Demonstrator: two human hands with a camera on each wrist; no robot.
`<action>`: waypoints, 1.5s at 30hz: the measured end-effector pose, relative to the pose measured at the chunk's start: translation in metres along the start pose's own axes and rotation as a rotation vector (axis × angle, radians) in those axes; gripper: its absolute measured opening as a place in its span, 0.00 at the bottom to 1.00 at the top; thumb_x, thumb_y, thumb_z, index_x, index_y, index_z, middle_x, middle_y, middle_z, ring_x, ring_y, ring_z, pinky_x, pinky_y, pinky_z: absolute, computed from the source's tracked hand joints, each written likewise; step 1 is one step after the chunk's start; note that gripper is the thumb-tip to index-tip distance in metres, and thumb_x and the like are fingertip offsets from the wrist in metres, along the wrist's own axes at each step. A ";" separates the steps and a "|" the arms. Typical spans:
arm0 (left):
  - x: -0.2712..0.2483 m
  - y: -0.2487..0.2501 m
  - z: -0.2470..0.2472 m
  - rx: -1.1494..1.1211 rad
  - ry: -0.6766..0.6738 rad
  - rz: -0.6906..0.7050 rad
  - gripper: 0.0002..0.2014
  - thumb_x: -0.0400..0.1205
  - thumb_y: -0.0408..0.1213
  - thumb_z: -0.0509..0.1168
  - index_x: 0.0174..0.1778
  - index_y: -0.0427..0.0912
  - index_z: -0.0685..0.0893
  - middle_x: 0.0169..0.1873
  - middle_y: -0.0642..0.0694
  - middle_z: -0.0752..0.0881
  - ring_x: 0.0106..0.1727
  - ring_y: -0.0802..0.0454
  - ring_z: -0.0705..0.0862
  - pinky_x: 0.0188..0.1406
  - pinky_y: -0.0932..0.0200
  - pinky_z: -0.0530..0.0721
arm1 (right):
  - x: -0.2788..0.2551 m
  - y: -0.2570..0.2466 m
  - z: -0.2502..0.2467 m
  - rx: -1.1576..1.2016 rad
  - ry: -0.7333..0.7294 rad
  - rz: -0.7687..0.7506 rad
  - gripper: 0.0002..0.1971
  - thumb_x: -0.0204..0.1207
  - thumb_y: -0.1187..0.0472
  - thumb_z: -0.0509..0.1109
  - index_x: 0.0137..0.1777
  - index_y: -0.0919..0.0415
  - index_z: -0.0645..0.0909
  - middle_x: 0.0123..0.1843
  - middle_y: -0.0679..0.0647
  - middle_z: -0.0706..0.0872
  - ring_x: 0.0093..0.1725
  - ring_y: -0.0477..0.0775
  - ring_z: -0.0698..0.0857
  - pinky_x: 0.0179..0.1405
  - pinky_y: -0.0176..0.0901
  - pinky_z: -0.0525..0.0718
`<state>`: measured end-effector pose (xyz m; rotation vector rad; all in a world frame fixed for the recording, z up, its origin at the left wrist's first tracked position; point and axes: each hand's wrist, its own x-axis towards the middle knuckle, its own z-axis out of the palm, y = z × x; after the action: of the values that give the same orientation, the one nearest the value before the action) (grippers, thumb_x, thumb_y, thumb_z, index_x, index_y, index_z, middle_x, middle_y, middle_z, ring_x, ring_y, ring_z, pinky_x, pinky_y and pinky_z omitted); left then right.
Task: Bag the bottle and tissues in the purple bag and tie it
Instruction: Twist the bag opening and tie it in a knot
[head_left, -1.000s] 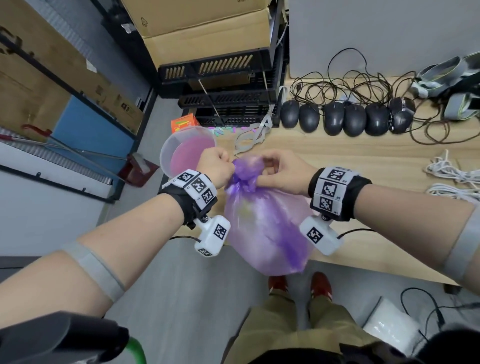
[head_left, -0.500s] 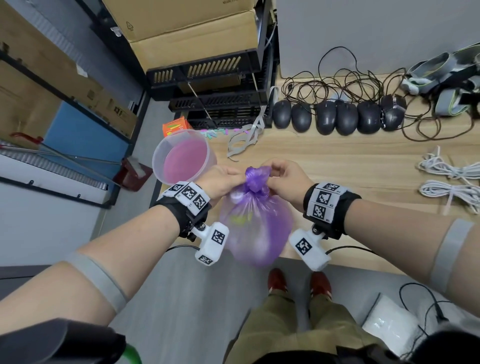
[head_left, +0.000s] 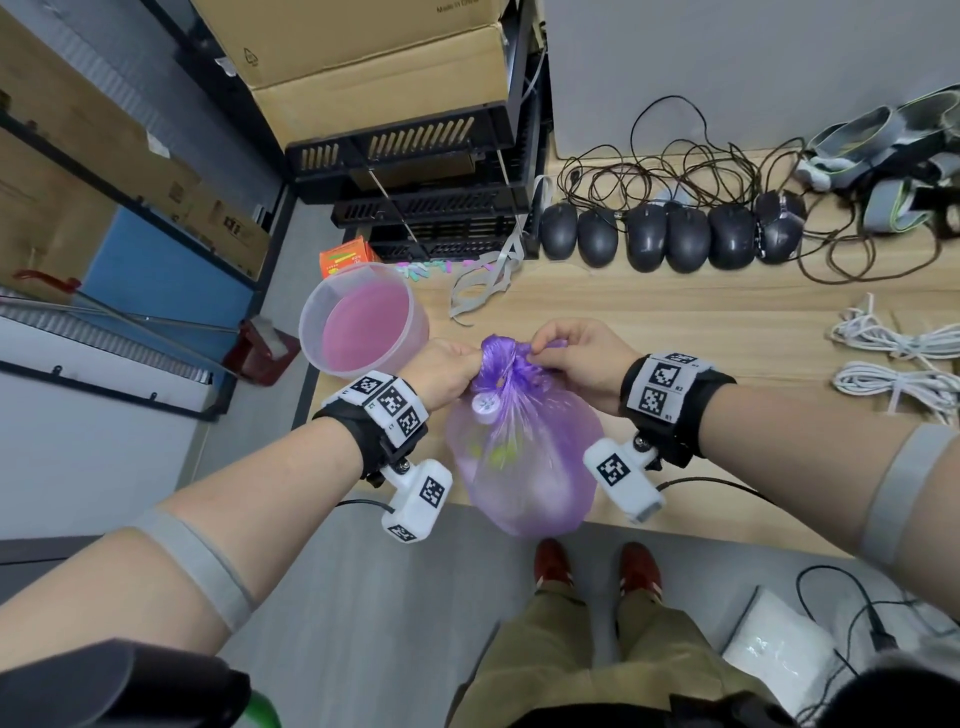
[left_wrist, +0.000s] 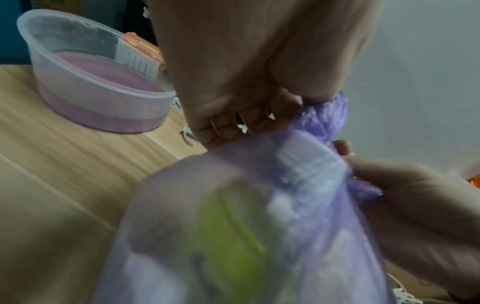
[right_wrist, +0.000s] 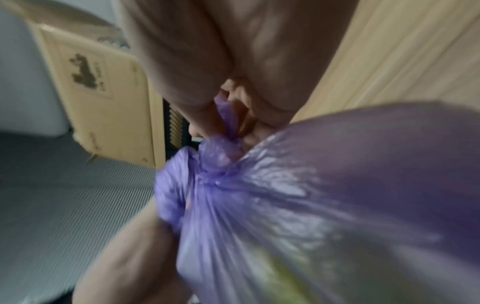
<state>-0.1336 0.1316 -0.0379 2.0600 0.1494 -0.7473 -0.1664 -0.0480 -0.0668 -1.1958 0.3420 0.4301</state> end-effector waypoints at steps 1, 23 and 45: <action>-0.001 0.000 0.000 0.003 -0.009 0.004 0.20 0.75 0.34 0.69 0.16 0.45 0.74 0.18 0.45 0.74 0.29 0.47 0.69 0.34 0.55 0.69 | 0.001 -0.002 -0.001 0.095 0.004 0.041 0.14 0.75 0.81 0.64 0.35 0.64 0.77 0.20 0.53 0.82 0.21 0.49 0.83 0.22 0.35 0.84; 0.007 0.008 0.007 -0.018 0.069 0.098 0.05 0.70 0.35 0.75 0.37 0.36 0.93 0.35 0.33 0.90 0.36 0.48 0.82 0.41 0.53 0.82 | 0.002 0.004 0.000 0.027 -0.063 0.115 0.16 0.71 0.80 0.67 0.50 0.59 0.81 0.32 0.54 0.86 0.27 0.49 0.81 0.30 0.39 0.75; 0.009 0.012 0.021 0.093 -0.071 0.125 0.10 0.70 0.32 0.74 0.45 0.31 0.90 0.31 0.37 0.85 0.37 0.47 0.78 0.44 0.52 0.77 | 0.011 0.006 -0.005 0.123 0.127 0.148 0.18 0.73 0.82 0.65 0.57 0.63 0.75 0.45 0.60 0.84 0.36 0.54 0.84 0.26 0.35 0.85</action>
<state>-0.1311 0.1066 -0.0431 2.1059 -0.0545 -0.7609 -0.1602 -0.0489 -0.0788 -1.0842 0.5618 0.4554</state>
